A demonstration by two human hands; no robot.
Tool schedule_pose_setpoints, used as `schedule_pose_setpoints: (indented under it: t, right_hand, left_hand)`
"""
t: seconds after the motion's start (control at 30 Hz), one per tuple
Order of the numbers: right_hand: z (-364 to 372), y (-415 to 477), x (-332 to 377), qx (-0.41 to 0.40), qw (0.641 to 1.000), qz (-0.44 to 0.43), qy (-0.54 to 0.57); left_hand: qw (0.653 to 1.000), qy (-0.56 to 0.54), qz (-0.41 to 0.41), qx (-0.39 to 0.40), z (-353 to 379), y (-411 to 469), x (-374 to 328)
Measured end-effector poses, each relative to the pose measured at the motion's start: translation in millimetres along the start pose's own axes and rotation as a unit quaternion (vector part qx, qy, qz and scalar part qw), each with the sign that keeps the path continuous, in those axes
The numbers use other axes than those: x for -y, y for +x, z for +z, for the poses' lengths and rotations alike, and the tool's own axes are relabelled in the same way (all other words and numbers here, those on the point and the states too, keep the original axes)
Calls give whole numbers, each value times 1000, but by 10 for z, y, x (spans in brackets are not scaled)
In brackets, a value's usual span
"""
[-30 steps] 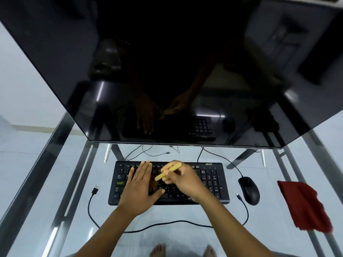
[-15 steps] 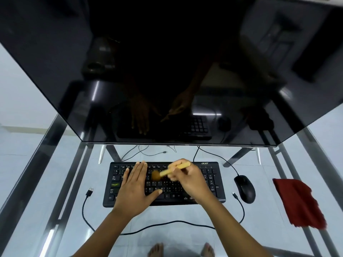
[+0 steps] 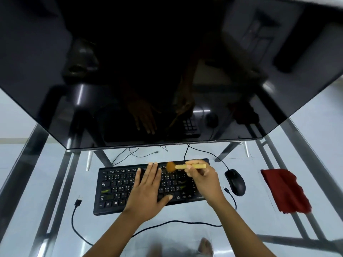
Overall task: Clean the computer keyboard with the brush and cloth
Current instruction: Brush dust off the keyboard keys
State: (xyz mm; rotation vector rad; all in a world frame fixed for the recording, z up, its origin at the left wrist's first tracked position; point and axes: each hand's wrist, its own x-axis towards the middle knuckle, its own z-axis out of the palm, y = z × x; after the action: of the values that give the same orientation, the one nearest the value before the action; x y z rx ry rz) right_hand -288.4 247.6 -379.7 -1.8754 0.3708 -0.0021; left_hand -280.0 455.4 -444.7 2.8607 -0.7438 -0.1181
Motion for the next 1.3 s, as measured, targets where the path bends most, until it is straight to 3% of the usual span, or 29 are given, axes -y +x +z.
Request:
schedule_pose_setpoints:
  t: [0.07,0.2,0.33,0.43,0.47,0.53,0.6,0.7,0.73,0.83,0.87,0.97,1.03,1.13,1.17,1.3]
  right_hand:
    - [-21,-12,18,37,999,7,-12]
    - [-231,25,36,-83,992,-59,-79]
    - [-378,-15,49,38,996,2,-83]
    - [-526,13,4,-90,983,-58,-150]
    - [-579,16,0,-99,984,-55,-141]
    - [-654,24,-6,-17,995,-12,-100]
    - [-692,5,-25,38,991,-6,-131]
    - [-779,44,-44,-61,982,-59,-170]
    - [-803,57,-48,-45,988,-47,-138]
    - [-803,-1,-10,99,989,1,-112]
    - [-813,-12,-25,82,986,-11,-146]
    - [-924,-34,-96,-67,971,-94,-210]
    - [-957,-83,-137,-23,984,-91,-154]
    - [-958,-233,-187,148,975,-55,-154]
    - [-979,-254,-229,136,975,-71,-162]
    - [-1270,-227,-354,-86,986,-96,-103]
  left_hand:
    - [1000,3,25,7,25,24,-81]
    - [998,-8,51,24,65,66,-243]
    - [999,-20,40,26,101,113,-390]
    - [998,-31,14,50,112,180,-495]
    - [998,-39,-2,55,110,199,-524]
    - [996,-62,-34,62,96,225,-570]
    - [993,-74,-58,67,66,235,-605]
    - [992,-62,-78,75,38,248,-628]
    - [992,-57,-81,77,40,251,-636]
    - [992,-48,-85,82,33,253,-662]
    - [991,-52,-87,84,22,250,-674]
    - [989,-73,-95,83,-4,248,-710]
    - [990,-77,-91,74,-21,257,-722]
    - [991,-64,-88,74,-29,273,-734]
    - [992,-57,-88,75,-34,275,-723]
    - [994,-49,-74,69,-67,346,-757]
